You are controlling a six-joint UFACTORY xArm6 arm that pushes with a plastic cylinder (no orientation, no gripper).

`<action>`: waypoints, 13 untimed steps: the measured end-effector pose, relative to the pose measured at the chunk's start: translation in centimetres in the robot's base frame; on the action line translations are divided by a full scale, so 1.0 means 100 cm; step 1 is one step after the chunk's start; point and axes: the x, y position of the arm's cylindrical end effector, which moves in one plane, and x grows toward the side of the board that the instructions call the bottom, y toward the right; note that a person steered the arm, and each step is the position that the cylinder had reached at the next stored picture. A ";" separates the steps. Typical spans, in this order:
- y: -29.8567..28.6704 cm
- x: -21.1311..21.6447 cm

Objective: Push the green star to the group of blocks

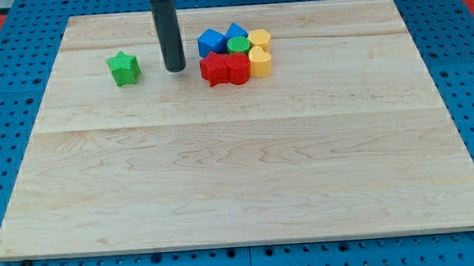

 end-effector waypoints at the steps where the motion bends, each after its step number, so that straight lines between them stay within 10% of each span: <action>1: -0.014 0.023; 4: -0.112 0.035; 13: -0.043 -0.039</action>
